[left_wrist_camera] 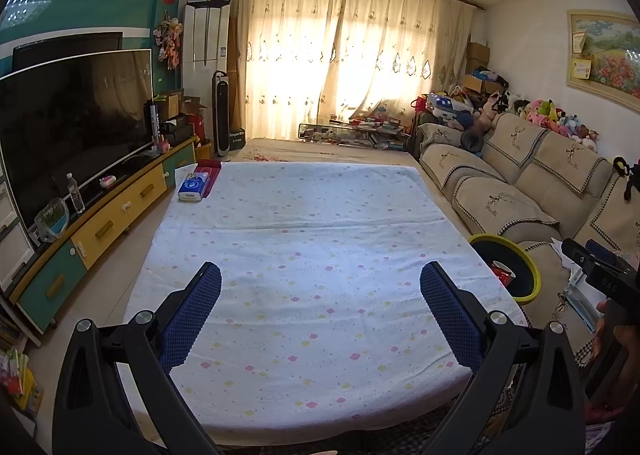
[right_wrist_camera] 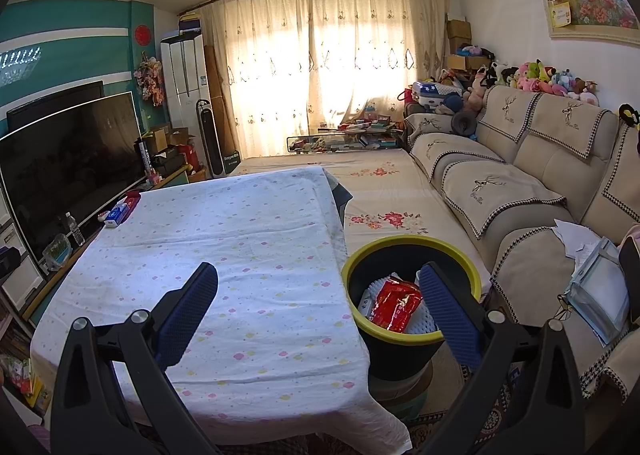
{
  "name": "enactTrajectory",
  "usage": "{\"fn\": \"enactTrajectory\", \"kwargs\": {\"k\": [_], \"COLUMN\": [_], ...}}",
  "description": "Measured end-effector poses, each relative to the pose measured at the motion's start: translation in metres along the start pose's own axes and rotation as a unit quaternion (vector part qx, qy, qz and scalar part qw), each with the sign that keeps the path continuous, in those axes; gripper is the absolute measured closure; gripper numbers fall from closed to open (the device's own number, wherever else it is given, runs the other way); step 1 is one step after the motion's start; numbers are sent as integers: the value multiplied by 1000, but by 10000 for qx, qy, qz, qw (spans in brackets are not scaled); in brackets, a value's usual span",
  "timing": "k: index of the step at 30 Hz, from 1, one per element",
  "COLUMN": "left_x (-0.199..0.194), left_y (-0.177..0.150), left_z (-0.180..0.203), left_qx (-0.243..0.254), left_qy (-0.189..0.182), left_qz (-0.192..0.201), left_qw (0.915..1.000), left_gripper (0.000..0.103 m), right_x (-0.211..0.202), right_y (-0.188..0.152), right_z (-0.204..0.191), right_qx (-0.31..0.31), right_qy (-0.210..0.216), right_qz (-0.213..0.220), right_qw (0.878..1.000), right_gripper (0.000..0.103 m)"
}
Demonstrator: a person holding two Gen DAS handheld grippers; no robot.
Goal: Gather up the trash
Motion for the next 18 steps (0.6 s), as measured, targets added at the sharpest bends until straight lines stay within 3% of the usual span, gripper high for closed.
{"fn": "enactTrajectory", "kwargs": {"k": [18], "left_x": [4], "left_y": [-2], "left_z": [0], "left_qx": [-17], "left_qy": [-6], "left_qz": [-44], "left_qw": [10000], "left_gripper": [5], "right_x": [2], "right_y": [-3], "right_z": [-1], "right_qx": [2], "right_qy": [9], "right_qz": [-26], "right_qw": [10000], "right_gripper": [7]}}
Point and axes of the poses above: each gripper's, at about its wrist camera, not at the fingertips, and x roughly the way its jaws point, z to its right, y to its top, the point moved 1 cm from there along x, roughly the way its jaws point
